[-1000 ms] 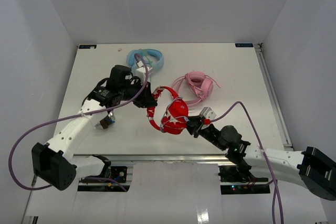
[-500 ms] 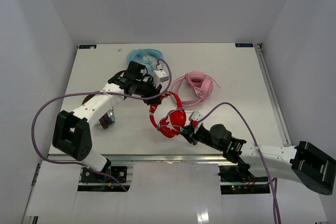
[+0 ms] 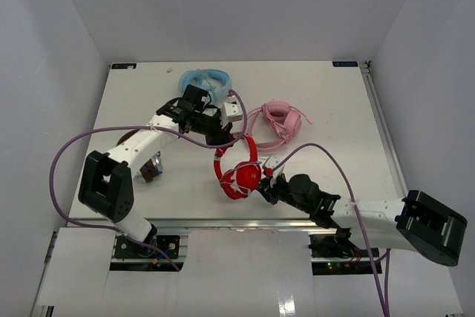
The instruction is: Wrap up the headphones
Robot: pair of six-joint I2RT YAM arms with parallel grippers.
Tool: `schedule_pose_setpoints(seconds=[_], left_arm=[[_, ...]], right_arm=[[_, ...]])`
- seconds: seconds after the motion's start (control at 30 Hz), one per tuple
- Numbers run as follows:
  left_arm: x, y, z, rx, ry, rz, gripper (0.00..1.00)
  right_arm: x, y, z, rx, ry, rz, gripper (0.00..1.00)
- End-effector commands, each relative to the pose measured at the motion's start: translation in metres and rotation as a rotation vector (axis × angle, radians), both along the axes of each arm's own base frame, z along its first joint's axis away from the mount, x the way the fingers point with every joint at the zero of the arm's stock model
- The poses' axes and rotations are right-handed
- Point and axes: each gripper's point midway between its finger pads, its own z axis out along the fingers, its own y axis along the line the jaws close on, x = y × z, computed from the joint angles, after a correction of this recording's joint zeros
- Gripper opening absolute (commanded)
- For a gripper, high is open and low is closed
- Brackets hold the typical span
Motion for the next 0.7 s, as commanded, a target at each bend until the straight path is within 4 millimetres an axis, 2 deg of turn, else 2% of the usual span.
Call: schedule_pose_setpoints(seconds=[0.0,0.17,0.33,0.5,0.67], left_arm=[[-0.002,-0.018,0.039,-0.134,0.003,-0.081,0.00],[-0.011,-0.029,0.062,-0.242,0.107,-0.120,0.00],[-0.024,-0.028,0.078,-0.282,0.120,-0.177,0.00],[-0.033,-0.022,0.070,-0.253,0.099,-0.215,0.00],[-0.032,-0.022,0.048,-0.234,0.114,-0.244,0.00]], right_arm=[[0.013,0.012,0.024,0.081,-0.031,-0.028,0.08],[0.017,0.024,0.022,0.075,-0.010,-0.019,0.08],[0.032,0.024,0.023,0.076,0.001,-0.064,0.08],[0.046,0.015,0.031,0.106,0.039,-0.093,0.08],[0.046,0.014,0.041,0.116,0.041,-0.071,0.08]])
